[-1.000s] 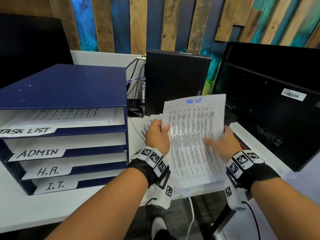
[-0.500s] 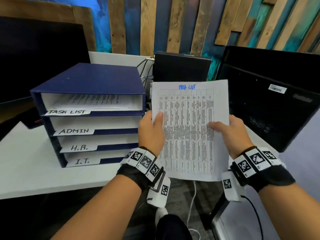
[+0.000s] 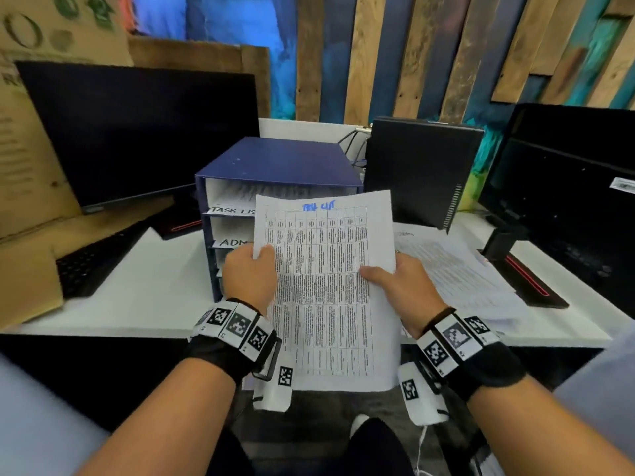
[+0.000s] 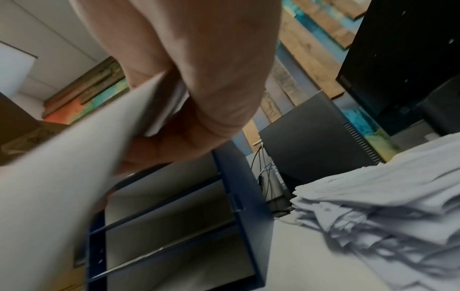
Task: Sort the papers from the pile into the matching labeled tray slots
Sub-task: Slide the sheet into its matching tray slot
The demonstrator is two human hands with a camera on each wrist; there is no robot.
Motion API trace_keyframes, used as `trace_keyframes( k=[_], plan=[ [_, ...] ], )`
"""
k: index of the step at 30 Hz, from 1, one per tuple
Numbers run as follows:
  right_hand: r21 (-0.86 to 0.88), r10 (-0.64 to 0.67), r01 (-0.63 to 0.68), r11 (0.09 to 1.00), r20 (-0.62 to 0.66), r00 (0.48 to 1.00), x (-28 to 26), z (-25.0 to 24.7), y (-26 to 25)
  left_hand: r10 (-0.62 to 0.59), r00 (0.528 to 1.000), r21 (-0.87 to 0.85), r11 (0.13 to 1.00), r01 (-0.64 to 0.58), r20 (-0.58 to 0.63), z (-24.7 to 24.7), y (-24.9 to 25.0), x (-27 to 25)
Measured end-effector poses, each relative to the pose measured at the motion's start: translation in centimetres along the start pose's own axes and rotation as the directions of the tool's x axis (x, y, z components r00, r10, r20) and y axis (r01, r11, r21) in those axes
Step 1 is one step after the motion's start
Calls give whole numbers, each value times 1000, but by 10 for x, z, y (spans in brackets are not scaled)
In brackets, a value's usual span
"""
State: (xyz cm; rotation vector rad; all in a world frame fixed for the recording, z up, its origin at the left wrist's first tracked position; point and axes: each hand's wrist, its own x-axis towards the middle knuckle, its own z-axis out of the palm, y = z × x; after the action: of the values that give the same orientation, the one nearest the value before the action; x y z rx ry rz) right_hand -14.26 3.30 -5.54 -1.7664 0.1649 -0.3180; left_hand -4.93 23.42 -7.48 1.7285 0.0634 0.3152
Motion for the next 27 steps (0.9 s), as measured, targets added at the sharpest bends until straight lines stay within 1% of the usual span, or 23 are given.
trace_keyframes(
  k=[2, 4, 6, 7, 9, 12, 16, 17, 19, 20, 21, 22, 24, 27],
  plan=[
    [30, 32, -33, 999, 36, 999, 2, 12, 4, -28, 1000, 29, 999, 28, -6, -18, 7, 12],
    [72, 93, -100, 992, 88, 992, 1, 19, 10, -50, 999, 85, 995, 51, -15, -32, 18, 24],
    [65, 161, -171, 983, 139, 977, -2, 26, 14, -77, 996, 165, 983, 82, -32, -44, 29, 37],
    [50, 177, -187, 981, 150, 973, -3, 29, 15, -86, 995, 193, 977, 95, -52, -48, 33, 44],
    [46, 167, -174, 984, 132, 977, 0, 36, 13, -92, 994, 206, 973, 104, -66, -55, 43, 54],
    [98, 132, -135, 986, 41, 990, 16, 45, 3, -73, 997, 202, 976, 76, -25, -61, 50, 65],
    [92, 105, -97, 991, -85, 991, 45, 51, -15, -145, 989, 148, 979, 141, 18, -73, 50, 58],
    [83, 100, -92, 992, -106, 989, 52, 52, -19, -188, 981, 151, 972, 178, 51, -76, 48, 53],
    [93, 93, -80, 993, -151, 984, 65, 54, -27, -277, 946, 136, 957, 256, 169, -81, 46, 40],
    [114, 89, -70, 991, -179, 980, 71, 54, -31, -282, 932, 127, 957, 259, 226, -81, 46, 33],
    [133, 95, -68, 989, -209, 973, 73, 52, -36, -255, 933, 118, 966, 231, 255, -80, 46, 30],
    [147, 95, -61, 987, -239, 966, 77, 51, -40, -209, 946, 98, 977, 190, 246, -78, 45, 30],
    [110, 50, -18, 994, -304, 951, 81, 47, -43, -119, 980, 30, 993, 116, 161, -73, 44, 39],
    [-41, -78, 68, 997, -398, 914, 72, 46, -43, -54, 998, -44, 998, 55, 15, -63, 46, 56]
  ],
)
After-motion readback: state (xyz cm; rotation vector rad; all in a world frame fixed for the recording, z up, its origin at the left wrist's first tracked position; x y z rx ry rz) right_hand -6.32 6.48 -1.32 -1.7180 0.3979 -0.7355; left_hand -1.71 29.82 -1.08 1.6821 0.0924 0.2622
